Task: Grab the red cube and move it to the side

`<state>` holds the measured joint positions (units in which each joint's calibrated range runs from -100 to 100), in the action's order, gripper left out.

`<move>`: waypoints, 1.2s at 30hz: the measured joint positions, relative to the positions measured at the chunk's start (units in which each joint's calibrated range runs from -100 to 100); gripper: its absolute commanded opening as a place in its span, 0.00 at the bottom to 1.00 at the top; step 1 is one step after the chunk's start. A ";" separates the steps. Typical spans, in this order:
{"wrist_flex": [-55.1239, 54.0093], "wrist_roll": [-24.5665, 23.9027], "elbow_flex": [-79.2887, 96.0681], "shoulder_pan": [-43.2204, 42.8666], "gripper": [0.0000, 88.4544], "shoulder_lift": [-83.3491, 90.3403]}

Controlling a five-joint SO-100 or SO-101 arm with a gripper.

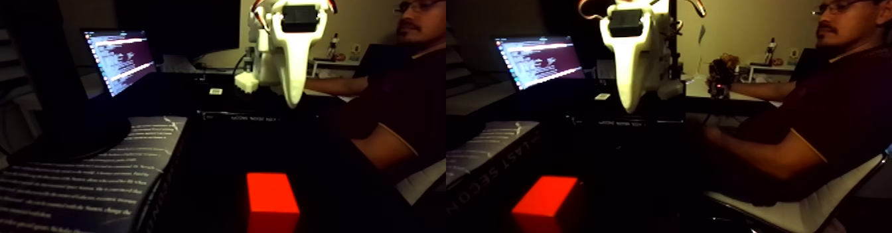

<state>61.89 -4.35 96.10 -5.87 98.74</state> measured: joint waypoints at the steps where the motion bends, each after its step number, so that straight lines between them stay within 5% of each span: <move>1: 0.00 0.00 0.00 0.00 0.01 0.00; 28: 0.00 0.00 0.00 0.00 0.01 0.00; 36: -1.71 3.83 -4.08 0.00 0.01 -9.26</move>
<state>60.18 -0.52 92.01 -5.87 89.48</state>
